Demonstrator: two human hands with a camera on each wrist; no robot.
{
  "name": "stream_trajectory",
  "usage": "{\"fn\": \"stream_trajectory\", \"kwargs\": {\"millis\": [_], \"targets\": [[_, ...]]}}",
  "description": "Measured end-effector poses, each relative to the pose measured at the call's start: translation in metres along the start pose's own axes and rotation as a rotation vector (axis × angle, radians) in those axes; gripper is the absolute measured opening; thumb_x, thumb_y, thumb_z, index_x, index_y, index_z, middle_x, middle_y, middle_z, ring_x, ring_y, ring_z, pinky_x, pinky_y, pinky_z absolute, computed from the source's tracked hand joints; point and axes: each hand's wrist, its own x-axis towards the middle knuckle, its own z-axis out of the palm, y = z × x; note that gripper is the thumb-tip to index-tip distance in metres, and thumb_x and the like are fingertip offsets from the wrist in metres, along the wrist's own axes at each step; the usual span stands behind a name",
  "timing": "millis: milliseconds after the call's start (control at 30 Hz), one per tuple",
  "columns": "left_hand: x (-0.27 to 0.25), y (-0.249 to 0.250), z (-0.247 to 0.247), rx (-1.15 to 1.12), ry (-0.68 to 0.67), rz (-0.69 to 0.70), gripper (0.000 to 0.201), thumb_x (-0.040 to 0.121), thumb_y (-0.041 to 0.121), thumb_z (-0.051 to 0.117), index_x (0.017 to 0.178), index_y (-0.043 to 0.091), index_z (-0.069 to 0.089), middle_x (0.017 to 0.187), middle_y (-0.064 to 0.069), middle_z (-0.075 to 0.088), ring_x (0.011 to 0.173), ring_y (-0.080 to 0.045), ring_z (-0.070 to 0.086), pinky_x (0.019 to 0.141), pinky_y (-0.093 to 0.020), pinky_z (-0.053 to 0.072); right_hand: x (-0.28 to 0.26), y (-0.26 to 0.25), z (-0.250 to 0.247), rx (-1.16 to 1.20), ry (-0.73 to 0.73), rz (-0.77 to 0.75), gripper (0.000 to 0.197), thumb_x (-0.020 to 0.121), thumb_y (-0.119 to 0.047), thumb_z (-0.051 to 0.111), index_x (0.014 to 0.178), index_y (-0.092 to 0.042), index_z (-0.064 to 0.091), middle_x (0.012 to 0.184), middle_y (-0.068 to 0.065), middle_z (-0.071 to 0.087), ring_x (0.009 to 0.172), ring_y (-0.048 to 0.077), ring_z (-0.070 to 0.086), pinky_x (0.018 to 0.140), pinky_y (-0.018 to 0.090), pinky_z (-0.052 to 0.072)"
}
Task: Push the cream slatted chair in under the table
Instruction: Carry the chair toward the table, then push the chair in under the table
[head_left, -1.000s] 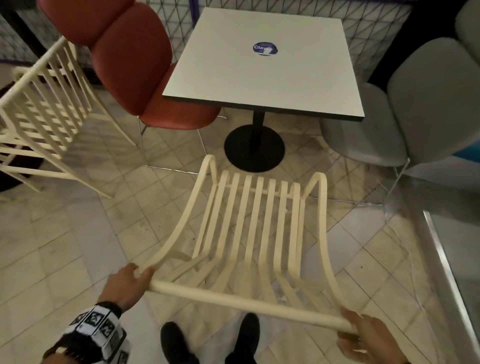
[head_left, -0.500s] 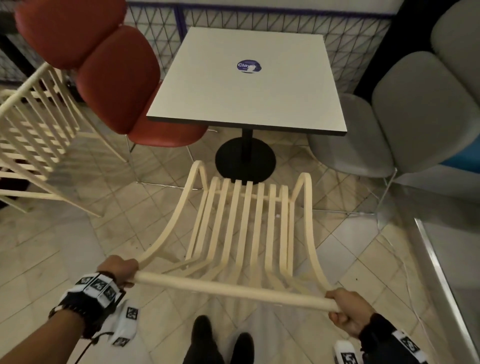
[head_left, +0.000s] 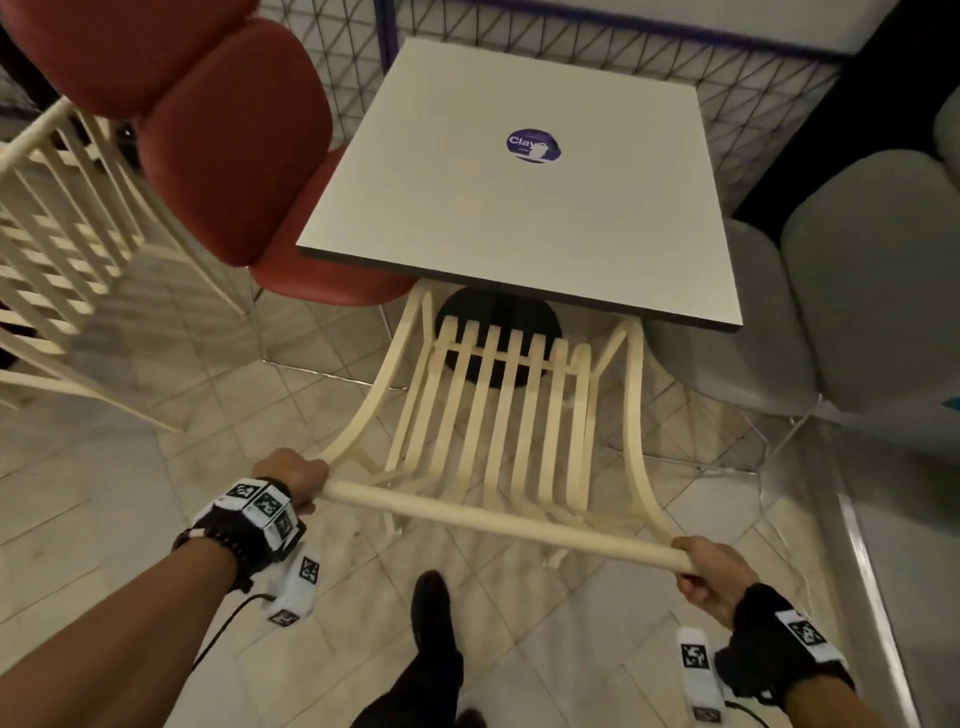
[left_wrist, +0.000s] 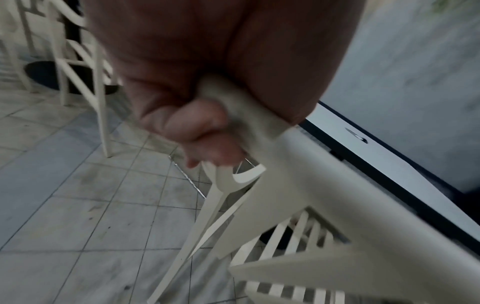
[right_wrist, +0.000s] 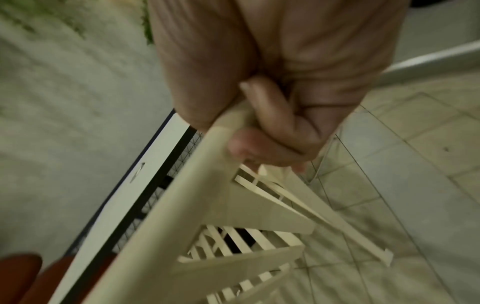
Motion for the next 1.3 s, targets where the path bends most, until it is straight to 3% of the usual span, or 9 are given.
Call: {"fn": "stream_trajectory", "kwargs": {"millis": [67, 133, 266, 333, 466, 633, 899, 1166, 1299], "targets": [[0.004, 0.008, -0.002, 0.187, 0.049, 0.094, 0.038, 0.089, 0.032, 0.053, 0.099, -0.003, 0.064, 0.089, -0.019, 0.068, 0.072, -0.031, 0.068, 0.056, -0.027, 0.054, -0.006, -0.011, 0.003, -0.256, 0.092, -0.147, 0.047, 0.084, -0.035, 0.056, 0.103, 0.007, 0.059, 0.073, 0.017, 0.059, 0.058, 0.028, 0.058, 0.054, 0.041, 0.051], [0.001, 0.013, -0.001, 0.461, 0.147, 0.269, 0.045, 0.090, 0.047, 0.047, 0.111, 0.009, 0.060, 0.111, -0.015, 0.059, 0.099, -0.033, 0.060, 0.083, -0.040, 0.052, -0.014, -0.014, 0.010, -0.730, 0.218, -0.423, 0.051, 0.084, -0.056, 0.052, 0.108, -0.011, 0.060, 0.098, 0.013, 0.059, 0.088, 0.030, 0.056, 0.078, 0.045, 0.050], [-0.022, 0.014, 0.010, 0.591, 0.064, 0.762, 0.061, 0.083, 0.074, 0.032, 0.093, 0.022, 0.062, 0.097, 0.001, 0.054, 0.084, -0.018, 0.052, 0.076, -0.034, 0.045, -0.037, -0.009, 0.042, -1.192, 0.104, -0.906, 0.060, 0.069, -0.085, 0.047, 0.083, -0.027, 0.060, 0.079, -0.011, 0.050, 0.076, 0.016, 0.054, 0.065, 0.033, 0.044], [-0.024, 0.015, 0.018, 0.683, -0.047, 0.864, 0.073, 0.077, 0.084, 0.029, 0.094, 0.022, 0.063, 0.096, 0.001, 0.051, 0.080, -0.016, 0.044, 0.070, -0.032, 0.040, -0.038, -0.025, 0.056, -1.266, 0.075, -0.923, 0.062, 0.067, -0.088, 0.041, 0.072, -0.028, 0.053, 0.066, -0.014, 0.039, 0.070, 0.017, 0.058, 0.056, 0.029, 0.040], [-0.009, 0.031, 0.028, 0.926, -0.139, 0.897, 0.099, 0.062, 0.097, 0.024, 0.096, 0.014, 0.066, 0.099, -0.007, 0.062, 0.091, -0.025, 0.052, 0.084, -0.042, 0.045, -0.036, -0.046, 0.066, -1.385, 0.014, -0.675, 0.036, 0.075, -0.066, 0.051, 0.082, -0.032, 0.060, 0.083, -0.004, 0.038, 0.098, 0.021, 0.063, 0.082, 0.033, 0.049], [0.007, 0.047, 0.021, 0.954, -0.179, 0.881, 0.110, 0.054, 0.101, 0.022, 0.094, 0.009, 0.069, 0.098, -0.011, 0.061, 0.078, -0.024, 0.047, 0.084, -0.044, 0.047, -0.027, -0.053, 0.075, -1.393, 0.059, -0.570, 0.028, 0.071, -0.062, 0.054, 0.074, -0.035, 0.057, 0.087, -0.002, 0.043, 0.091, 0.023, 0.066, 0.080, 0.036, 0.053], [0.034, 0.108, -0.014, 0.858, -0.107, 0.840, 0.084, 0.058, 0.095, 0.040, 0.077, 0.015, 0.058, 0.087, -0.005, 0.055, 0.074, -0.021, 0.055, 0.067, -0.035, 0.048, 0.008, -0.122, 0.077, -1.277, 0.170, -0.720, 0.040, 0.077, -0.061, 0.058, 0.086, -0.024, 0.071, 0.087, -0.003, 0.052, 0.086, 0.022, 0.060, 0.072, 0.035, 0.049], [0.046, 0.102, 0.004, 0.829, 0.035, 0.876, 0.049, 0.080, 0.061, 0.057, 0.106, 0.019, 0.056, 0.108, -0.003, 0.060, 0.098, -0.026, 0.057, 0.085, -0.044, 0.050, 0.031, -0.126, 0.074, -1.298, 0.142, -0.683, 0.043, 0.070, -0.069, 0.056, 0.087, -0.029, 0.058, 0.093, -0.008, 0.049, 0.084, 0.023, 0.060, 0.071, 0.041, 0.052], [0.043, 0.103, 0.004, 0.811, 0.047, 0.722, 0.058, 0.073, 0.068, 0.057, 0.107, 0.021, 0.055, 0.105, -0.002, 0.063, 0.093, -0.029, 0.063, 0.079, -0.043, 0.047, 0.028, -0.130, 0.076, -1.356, 0.153, -0.633, 0.048, 0.069, -0.071, 0.052, 0.088, -0.029, 0.064, 0.088, -0.006, 0.056, 0.083, 0.025, 0.063, 0.072, 0.038, 0.051]]}}
